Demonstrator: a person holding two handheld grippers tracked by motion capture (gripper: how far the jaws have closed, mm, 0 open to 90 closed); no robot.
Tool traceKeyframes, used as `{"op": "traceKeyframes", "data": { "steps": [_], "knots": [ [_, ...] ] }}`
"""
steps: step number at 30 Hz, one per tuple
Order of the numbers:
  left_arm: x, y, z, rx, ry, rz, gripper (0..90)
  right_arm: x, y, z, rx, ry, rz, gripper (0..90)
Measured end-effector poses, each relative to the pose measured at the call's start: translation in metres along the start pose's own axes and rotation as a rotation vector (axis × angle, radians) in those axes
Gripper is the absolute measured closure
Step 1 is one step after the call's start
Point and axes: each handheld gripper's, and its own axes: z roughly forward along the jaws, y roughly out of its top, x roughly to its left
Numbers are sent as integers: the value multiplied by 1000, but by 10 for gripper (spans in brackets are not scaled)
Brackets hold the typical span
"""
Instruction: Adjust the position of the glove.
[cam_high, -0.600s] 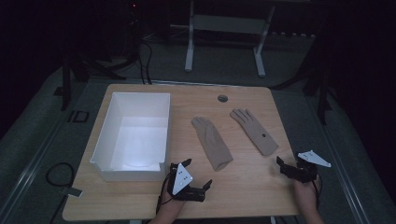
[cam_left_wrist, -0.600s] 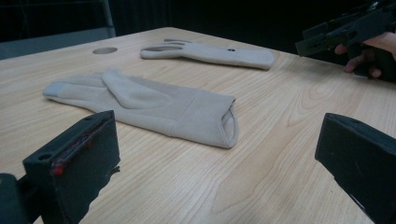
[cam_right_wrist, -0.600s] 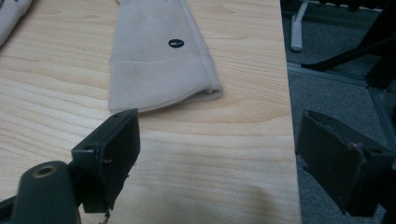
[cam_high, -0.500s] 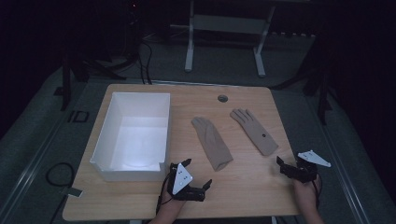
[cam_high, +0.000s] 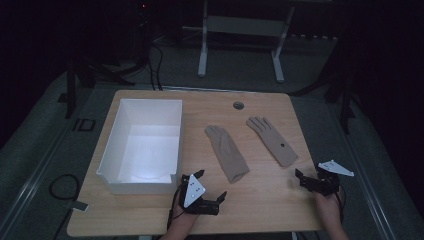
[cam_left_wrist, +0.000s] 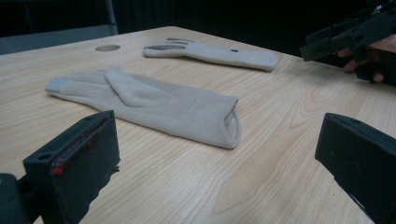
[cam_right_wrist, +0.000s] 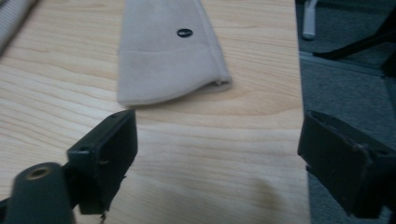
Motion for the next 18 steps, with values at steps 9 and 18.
{"op": "traceKeyframes", "data": {
  "steps": [9,18],
  "knots": [
    [0,0,-1,-2,-13,2,2,6,33,-6,85,80,43,146],
    [-1,0,-1,-3,-12,7,2,31,63,-9,7,137,24,117]
  ]
}}
